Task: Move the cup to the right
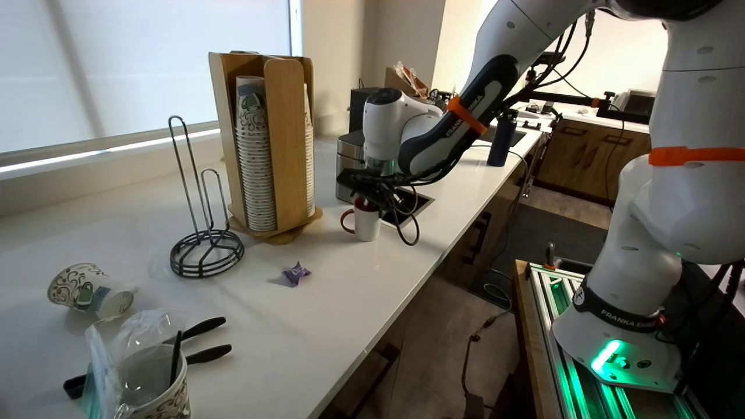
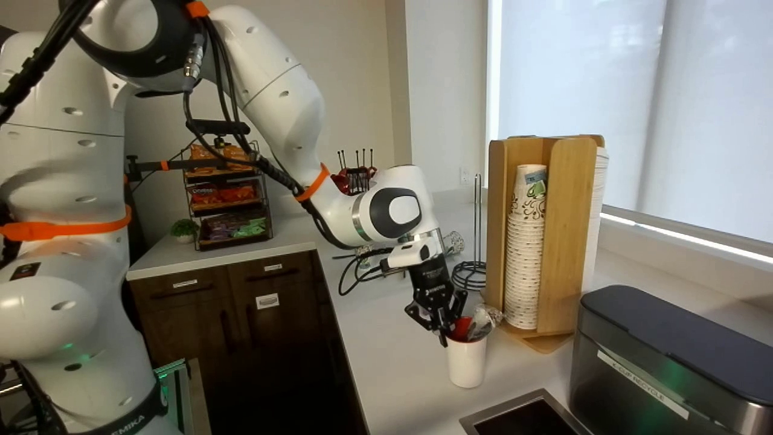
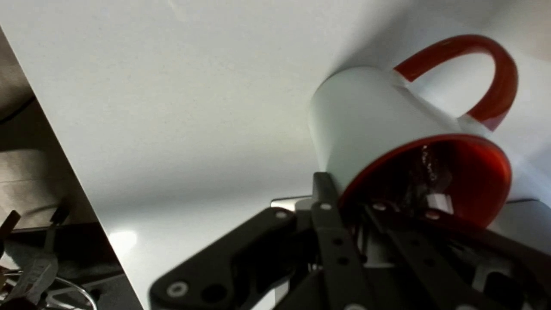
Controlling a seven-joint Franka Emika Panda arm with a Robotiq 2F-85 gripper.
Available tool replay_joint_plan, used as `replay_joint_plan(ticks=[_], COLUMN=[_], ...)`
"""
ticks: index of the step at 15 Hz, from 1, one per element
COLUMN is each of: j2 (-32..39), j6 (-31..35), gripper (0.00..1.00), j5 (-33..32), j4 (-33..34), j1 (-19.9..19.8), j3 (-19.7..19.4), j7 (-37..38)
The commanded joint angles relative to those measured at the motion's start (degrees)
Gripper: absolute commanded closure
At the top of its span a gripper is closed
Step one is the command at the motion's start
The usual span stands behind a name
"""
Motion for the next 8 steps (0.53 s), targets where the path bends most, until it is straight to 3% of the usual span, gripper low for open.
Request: replay_joint_plan(ticks=[1,5,6,7,8], j2=[0.33,0.32,0.25,0.11,-0.08], j6=[1.59,1.3,1.07,0.85,0.57], gripper=[0.98,0.98,0.65,0.64,0.57], j5=[0.64,1.29,1.43,1.46,1.61], j4=[0.33,0.37,0.41,0.41,0.58], j1=[1.35,1.62,1.72,1.77,1.76], j3=[-1.06,-1.13,-1.16,-1.21,-1.27], j7=[3.71,4.36,4.51,4.66,4.57])
